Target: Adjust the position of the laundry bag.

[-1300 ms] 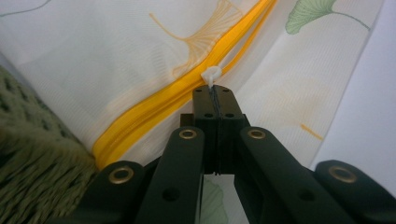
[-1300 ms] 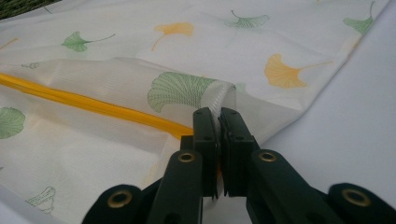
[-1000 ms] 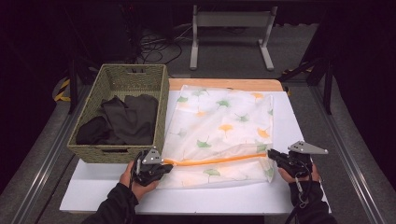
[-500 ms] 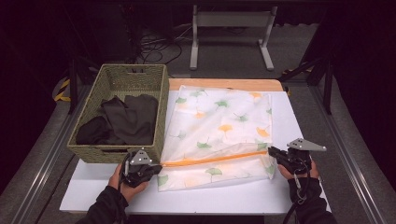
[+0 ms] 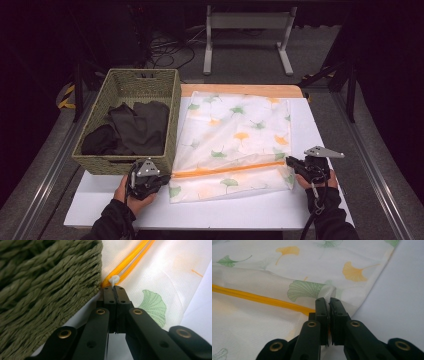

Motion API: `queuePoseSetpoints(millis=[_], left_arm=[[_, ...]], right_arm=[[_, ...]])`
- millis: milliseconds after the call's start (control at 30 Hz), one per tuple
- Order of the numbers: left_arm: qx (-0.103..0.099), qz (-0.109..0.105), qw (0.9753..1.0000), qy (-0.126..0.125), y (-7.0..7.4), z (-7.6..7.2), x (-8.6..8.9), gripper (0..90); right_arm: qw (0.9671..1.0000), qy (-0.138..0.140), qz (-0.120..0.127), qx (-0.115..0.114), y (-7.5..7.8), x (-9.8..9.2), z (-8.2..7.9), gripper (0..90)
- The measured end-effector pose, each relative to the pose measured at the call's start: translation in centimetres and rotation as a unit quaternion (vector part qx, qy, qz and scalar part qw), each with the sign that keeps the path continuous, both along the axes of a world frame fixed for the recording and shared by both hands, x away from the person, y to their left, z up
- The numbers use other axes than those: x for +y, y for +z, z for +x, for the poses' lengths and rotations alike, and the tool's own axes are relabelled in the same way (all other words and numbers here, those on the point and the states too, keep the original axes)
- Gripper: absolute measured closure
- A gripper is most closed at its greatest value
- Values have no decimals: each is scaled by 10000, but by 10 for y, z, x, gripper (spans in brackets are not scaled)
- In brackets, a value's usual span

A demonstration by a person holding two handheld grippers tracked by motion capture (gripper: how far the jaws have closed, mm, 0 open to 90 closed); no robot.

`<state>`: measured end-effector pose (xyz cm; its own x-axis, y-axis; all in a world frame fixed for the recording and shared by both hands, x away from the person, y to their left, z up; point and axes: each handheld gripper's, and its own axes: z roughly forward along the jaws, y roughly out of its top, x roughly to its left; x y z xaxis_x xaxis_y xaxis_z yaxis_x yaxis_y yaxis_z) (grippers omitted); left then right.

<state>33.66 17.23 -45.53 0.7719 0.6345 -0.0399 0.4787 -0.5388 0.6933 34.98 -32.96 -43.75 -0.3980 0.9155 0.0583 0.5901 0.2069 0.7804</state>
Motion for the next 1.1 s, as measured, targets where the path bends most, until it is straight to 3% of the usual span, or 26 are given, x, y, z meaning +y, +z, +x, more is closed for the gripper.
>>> queuePoseSetpoints(millis=[167,533,733,800,900,1033,1100], left_arm=[[-135,35,9999,-25,-2,1,-8,897],[-276,-49,9995,107,-2,8,-13,895],[-288,-160,9994,100,-3,6,-10,886],[-338,-267,9991,-27,-2,3,-6,836],[-462,-420,9979,-178,1,-4,4,742],[-627,-398,9968,-295,2,-12,18,599],[-738,-359,9965,-158,3,-16,26,494]], right_arm=[[9998,-153,-59,145,-6,-5,3,862],[9994,-256,-236,43,-7,-4,19,859],[9997,-210,-146,48,-7,-7,14,805],[9997,-142,-208,28,-7,-9,11,743],[9990,-153,-408,76,-7,-12,2,571],[9986,-42,-523,115,-5,-14,-10,443],[9989,35,-458,-1,1,-15,-16,398]])
